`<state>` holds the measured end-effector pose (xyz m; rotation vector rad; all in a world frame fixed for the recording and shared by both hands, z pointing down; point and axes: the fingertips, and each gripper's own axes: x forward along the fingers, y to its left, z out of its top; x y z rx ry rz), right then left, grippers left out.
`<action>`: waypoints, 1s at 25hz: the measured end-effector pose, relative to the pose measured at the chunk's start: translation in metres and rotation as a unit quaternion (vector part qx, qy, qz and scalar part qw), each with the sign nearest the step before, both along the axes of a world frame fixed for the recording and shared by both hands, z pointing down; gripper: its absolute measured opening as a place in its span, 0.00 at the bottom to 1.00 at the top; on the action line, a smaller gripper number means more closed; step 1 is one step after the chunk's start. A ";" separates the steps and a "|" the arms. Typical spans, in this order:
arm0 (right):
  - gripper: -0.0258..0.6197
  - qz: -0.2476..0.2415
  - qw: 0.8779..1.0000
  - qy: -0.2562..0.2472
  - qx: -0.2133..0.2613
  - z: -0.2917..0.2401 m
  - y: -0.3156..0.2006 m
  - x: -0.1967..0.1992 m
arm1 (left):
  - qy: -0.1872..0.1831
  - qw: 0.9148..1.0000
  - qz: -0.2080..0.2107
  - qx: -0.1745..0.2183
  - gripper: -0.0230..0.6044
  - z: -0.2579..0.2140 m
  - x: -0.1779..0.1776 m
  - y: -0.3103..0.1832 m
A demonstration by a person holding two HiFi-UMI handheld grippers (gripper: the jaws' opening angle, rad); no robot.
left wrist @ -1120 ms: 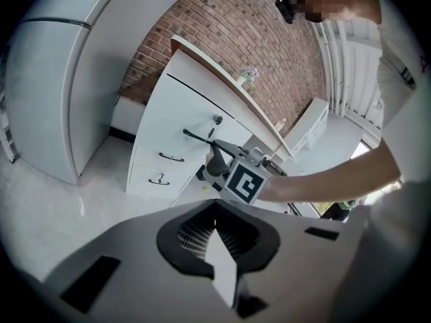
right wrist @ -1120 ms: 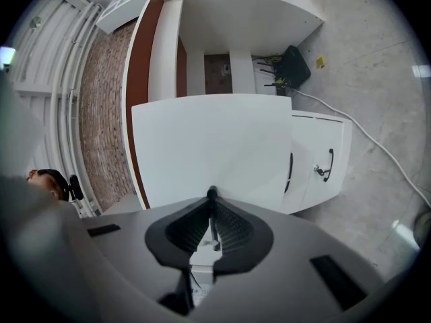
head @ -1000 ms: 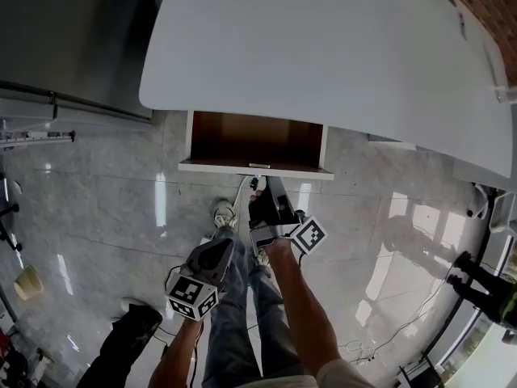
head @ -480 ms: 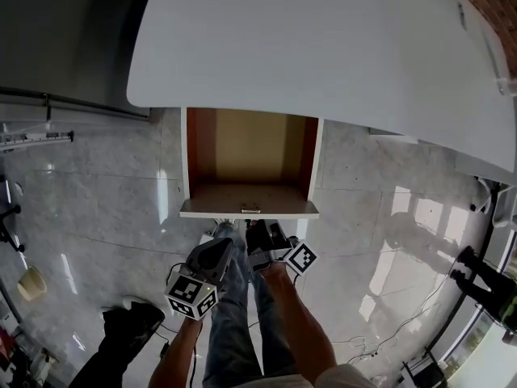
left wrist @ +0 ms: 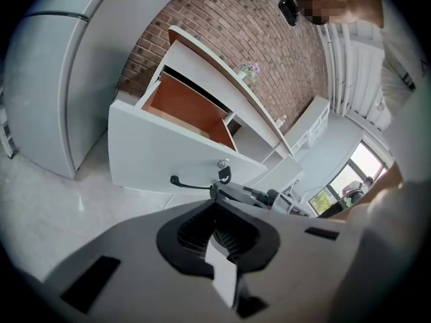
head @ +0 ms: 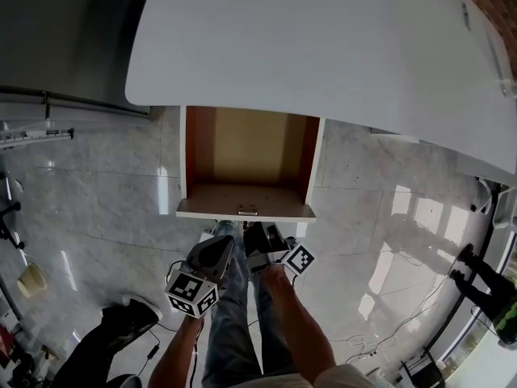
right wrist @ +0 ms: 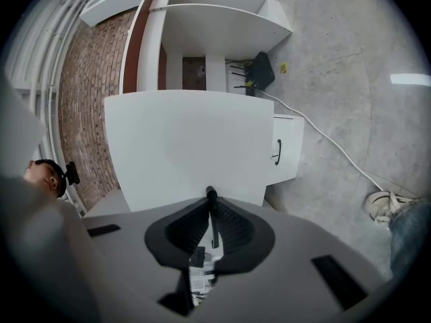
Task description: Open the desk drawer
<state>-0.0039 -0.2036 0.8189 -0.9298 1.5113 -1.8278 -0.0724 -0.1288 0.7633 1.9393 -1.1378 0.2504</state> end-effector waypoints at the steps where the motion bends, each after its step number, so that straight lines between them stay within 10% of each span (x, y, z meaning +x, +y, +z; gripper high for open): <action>1: 0.10 0.001 1.000 -0.001 -0.001 0.000 0.000 0.000 | 0.000 1.000 -0.001 0.000 0.06 0.000 0.000 -0.001; 8: 0.11 0.007 1.000 -0.008 -0.016 0.004 0.002 0.001 | -0.002 1.000 -0.001 0.002 0.06 -0.001 0.001 0.000; 12: 0.31 0.010 0.999 -0.019 -0.033 0.009 0.010 0.004 | -0.003 1.000 -0.001 0.006 0.06 -0.004 0.004 0.000; 25: 0.31 -0.004 0.999 -0.024 -0.036 -0.006 0.037 0.025 | -0.007 1.000 0.009 0.022 0.06 -0.018 0.024 0.003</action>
